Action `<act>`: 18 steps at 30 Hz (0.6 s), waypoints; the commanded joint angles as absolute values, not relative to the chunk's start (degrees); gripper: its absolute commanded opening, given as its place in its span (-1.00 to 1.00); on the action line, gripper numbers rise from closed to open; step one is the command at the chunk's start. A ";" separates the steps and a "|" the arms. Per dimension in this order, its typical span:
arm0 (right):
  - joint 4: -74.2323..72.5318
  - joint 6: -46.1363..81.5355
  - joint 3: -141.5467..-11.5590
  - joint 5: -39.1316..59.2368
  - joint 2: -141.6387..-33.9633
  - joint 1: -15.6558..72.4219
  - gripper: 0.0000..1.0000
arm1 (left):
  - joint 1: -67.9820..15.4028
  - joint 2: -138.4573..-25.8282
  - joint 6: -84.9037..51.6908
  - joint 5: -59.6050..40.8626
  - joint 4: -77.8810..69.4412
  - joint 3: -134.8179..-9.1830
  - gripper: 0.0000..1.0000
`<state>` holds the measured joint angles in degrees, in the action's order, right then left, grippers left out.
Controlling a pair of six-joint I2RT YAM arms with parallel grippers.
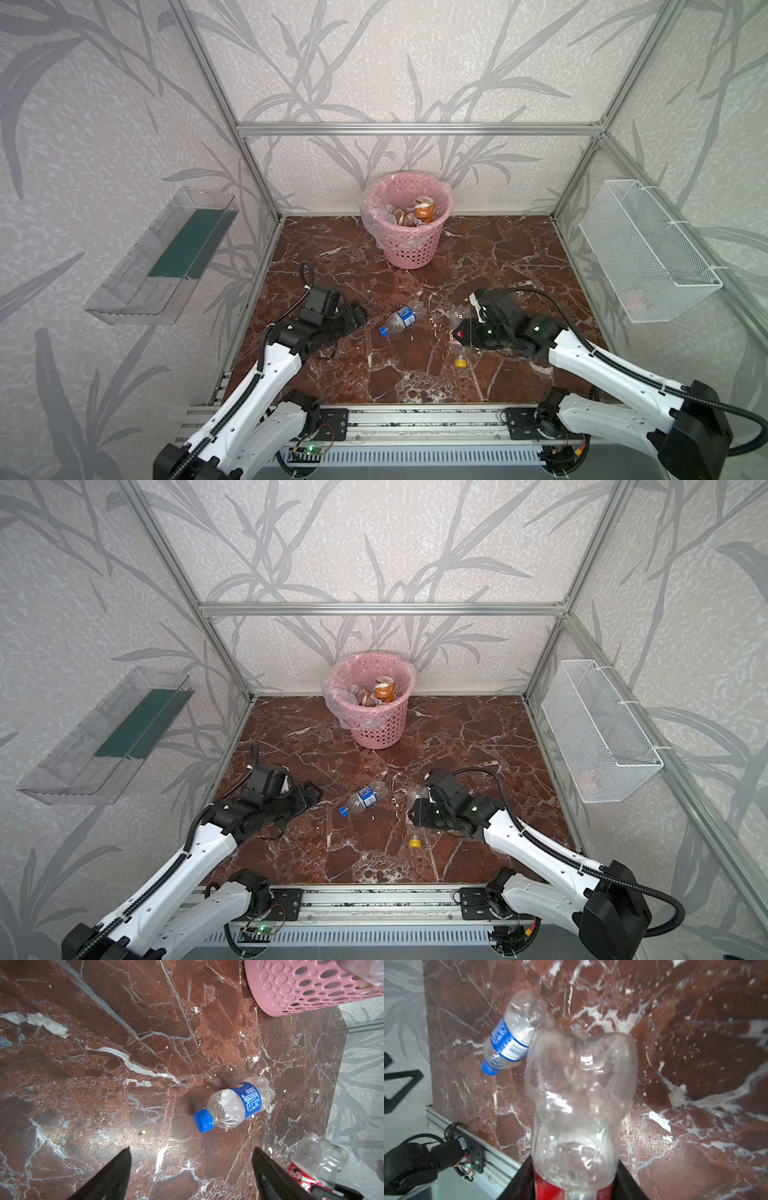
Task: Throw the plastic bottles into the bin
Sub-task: 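Lift the red-label bottle with the right gripper and drop it into the bin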
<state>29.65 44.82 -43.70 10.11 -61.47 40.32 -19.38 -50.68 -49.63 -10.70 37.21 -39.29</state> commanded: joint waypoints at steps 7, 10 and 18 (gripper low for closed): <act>28.36 37.35 -91.37 15.33 -80.77 31.80 0.01 | -19.13 -51.67 -49.57 -11.75 36.91 -44.33 0.80; 38.62 37.48 -118.51 16.28 -96.57 28.61 0.38 | -19.03 -52.44 -49.40 -12.43 37.24 -46.73 0.80; 50.44 36.91 -125.44 18.68 -101.38 25.13 0.76 | -18.15 -50.46 -48.34 -11.80 39.48 -47.54 0.81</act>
